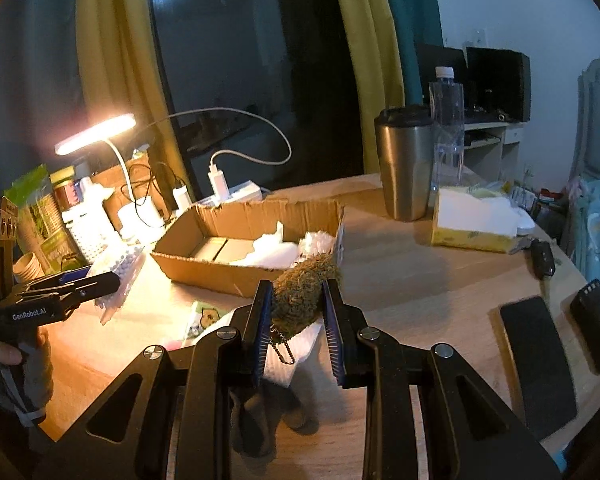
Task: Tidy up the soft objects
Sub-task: 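Lower the fuzzy ball and swab bag into the box and release both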
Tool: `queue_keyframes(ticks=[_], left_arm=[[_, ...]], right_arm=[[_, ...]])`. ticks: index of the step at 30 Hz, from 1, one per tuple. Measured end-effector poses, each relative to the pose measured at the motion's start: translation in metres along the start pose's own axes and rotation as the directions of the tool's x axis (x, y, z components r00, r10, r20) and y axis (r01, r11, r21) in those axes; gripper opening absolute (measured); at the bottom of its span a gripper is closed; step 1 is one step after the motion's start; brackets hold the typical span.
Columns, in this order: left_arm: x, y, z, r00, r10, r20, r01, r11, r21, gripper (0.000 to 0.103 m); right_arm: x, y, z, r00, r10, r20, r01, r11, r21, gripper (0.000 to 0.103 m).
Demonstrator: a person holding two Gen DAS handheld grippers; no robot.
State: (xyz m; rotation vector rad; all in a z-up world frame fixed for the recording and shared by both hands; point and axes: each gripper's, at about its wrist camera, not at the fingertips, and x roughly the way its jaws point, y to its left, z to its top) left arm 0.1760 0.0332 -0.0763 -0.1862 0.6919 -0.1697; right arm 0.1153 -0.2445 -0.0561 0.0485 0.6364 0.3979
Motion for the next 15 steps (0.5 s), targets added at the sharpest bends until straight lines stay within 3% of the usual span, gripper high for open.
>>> queue_keyframes(ticks=[15], left_arm=[[0.009,0.003,0.043,0.997,0.041,0.07,-0.044,0.998,0.036,0.071]], right_arm=[[0.022,0.018,0.047,0.997,0.047,0.068,-0.044,0.998,-0.048,0.027]])
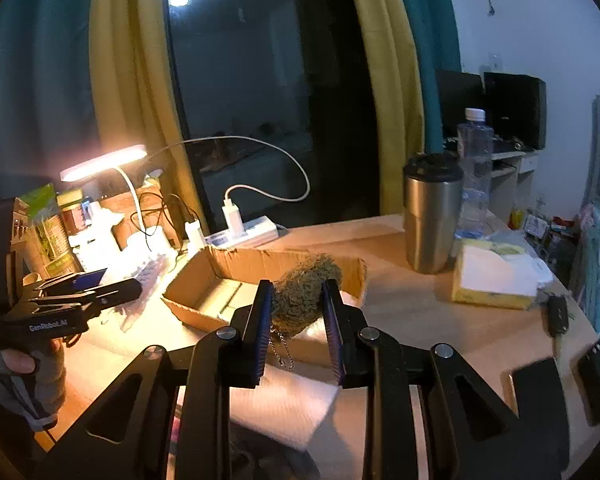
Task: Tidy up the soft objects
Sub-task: 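Lower the fuzzy ball and swab bag into the box and release both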
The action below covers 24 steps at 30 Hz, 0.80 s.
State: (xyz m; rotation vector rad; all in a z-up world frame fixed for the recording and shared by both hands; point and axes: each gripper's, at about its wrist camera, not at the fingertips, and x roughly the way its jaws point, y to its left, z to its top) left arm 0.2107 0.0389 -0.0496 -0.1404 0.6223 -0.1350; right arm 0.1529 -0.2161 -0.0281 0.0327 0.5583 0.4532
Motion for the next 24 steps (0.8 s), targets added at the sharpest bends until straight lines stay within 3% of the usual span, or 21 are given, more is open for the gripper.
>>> queue_keyframes(ticks=[9,24], left_arm=[[0.019,0.015,0.014,0.999,0.045,0.031,-0.045,0.999,0.021,0.071],[0.074,0.037,0.007,0.998,0.036,-0.043,-0.036,0.999,0.004,0.071]], right_arm=[[0.031,0.019,0.015,0.999,0.035,-0.01,-0.035,0.999,-0.028,0.027],[0.097,0.045,0.015,0.99,0.106,-0.094,-0.109,0.994,-0.031,0.027]])
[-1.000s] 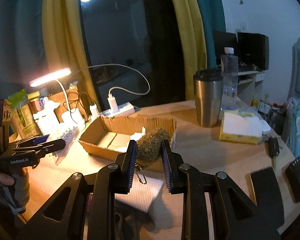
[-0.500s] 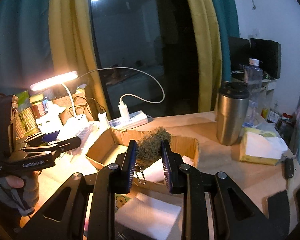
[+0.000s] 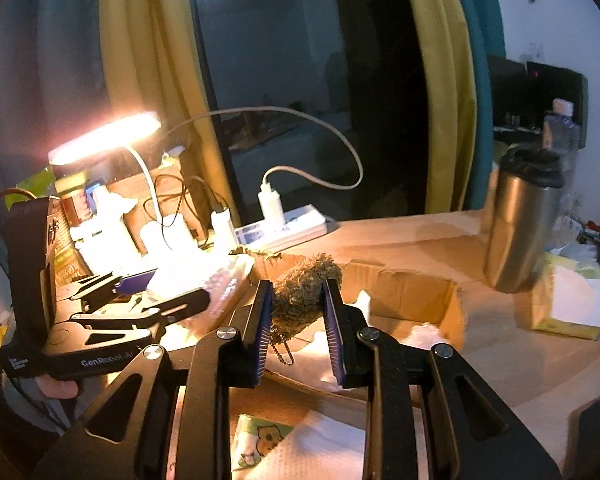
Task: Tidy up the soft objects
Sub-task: 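Lower the fuzzy ball and swab bag into the box and release both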
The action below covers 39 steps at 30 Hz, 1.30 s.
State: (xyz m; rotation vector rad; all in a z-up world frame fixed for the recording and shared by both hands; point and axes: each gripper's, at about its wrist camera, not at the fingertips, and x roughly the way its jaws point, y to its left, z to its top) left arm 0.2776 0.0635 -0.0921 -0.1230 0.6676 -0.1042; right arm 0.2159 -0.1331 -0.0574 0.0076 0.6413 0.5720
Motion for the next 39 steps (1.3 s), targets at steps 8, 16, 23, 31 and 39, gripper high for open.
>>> queue_keyframes(ticks=[8,16,23,31,39], left_arm=[[0.027,0.008,-0.006,0.998,-0.015,-0.059,0.013,1.0,-0.02,0.072],[0.028,0.006,-0.008,0.999,-0.004,-0.052,0.004,1.0,0.0,0.077],[0.024,0.008,-0.009,0.998,-0.005,-0.058,0.004,1.0,-0.016,0.078],[0.003,0.003,-0.01,1.0,-0.002,-0.01,0.002,1.0,-0.006,0.078],[-0.014,-0.008,-0.019,1.0,-0.021,0.016,0.021,1.0,0.016,0.078]], right_arm=[[0.041,0.002,-0.009,0.997,0.038,-0.073,-0.037,0.999,0.011,0.027],[0.08,-0.006,-0.025,0.982,0.03,-0.187,-0.023,0.999,0.042,0.03],[0.072,-0.01,-0.026,0.982,-0.016,-0.186,0.025,0.999,0.045,0.042],[0.043,-0.006,-0.029,0.984,-0.059,-0.169,0.066,0.997,0.037,0.044],[0.014,0.0,-0.04,0.981,-0.099,-0.166,0.105,0.994,0.025,0.049]])
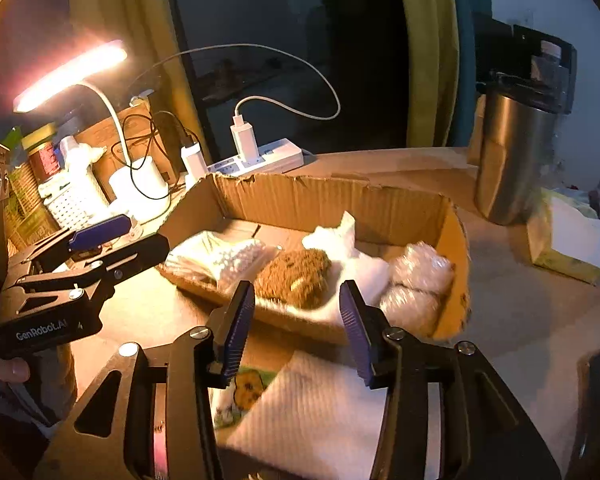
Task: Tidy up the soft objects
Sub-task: 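Lower the fuzzy ball and swab bag into the box and release both, then grasp the white fuzzy strip with the right gripper while the left grasps the tissue pack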
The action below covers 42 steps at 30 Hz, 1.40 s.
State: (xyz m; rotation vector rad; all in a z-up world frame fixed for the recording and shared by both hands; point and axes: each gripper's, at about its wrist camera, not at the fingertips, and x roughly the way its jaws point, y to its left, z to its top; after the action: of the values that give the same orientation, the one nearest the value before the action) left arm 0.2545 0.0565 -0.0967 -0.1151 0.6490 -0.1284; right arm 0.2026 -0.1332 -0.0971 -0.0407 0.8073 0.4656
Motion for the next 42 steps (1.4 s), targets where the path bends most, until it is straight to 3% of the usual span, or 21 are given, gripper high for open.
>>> queue_keyframes(ticks=[17,26,32,35,37,40,42], left_arm=[[-0.005,-0.028,-0.029,0.997,-0.053,-0.05,0.055,0.998,0.044,0.078],[0.009,-0.036,-0.043,0.993,-0.05,-0.104,0.057,0.996,0.065,0.078],[0.016,-0.04,-0.048,0.991,-0.051,-0.124,0.061,0.995,0.073,0.078],[0.013,-0.043,-0.048,0.993,-0.049,-0.112,0.058,0.995,0.083,0.078],[0.011,-0.047,-0.049,0.992,-0.053,-0.114,0.063,0.995,0.084,0.078],[0.005,-0.059,-0.051,0.993,-0.054,-0.107,0.065,0.993,0.102,0.078],[0.003,-0.067,-0.051,0.993,-0.057,-0.107,0.069,0.991,0.114,0.078]], right_arm=[[-0.01,-0.01,-0.051,0.994,-0.075,-0.085,0.079,0.996,0.039,0.062],[0.011,-0.018,-0.07,0.982,-0.088,-0.169,0.097,0.994,0.05,0.063],[0.011,-0.011,-0.075,0.982,-0.118,-0.149,0.117,0.993,-0.015,0.063],[0.009,-0.012,-0.077,0.981,-0.135,-0.138,0.131,0.991,-0.039,0.052],[0.007,-0.018,-0.076,0.98,-0.152,-0.132,0.149,0.988,-0.033,0.033],[0.003,-0.031,-0.076,0.983,-0.134,-0.129,0.135,0.991,0.005,0.017],[0.0,-0.038,-0.076,0.986,-0.104,-0.127,0.11,0.993,0.033,0.015]])
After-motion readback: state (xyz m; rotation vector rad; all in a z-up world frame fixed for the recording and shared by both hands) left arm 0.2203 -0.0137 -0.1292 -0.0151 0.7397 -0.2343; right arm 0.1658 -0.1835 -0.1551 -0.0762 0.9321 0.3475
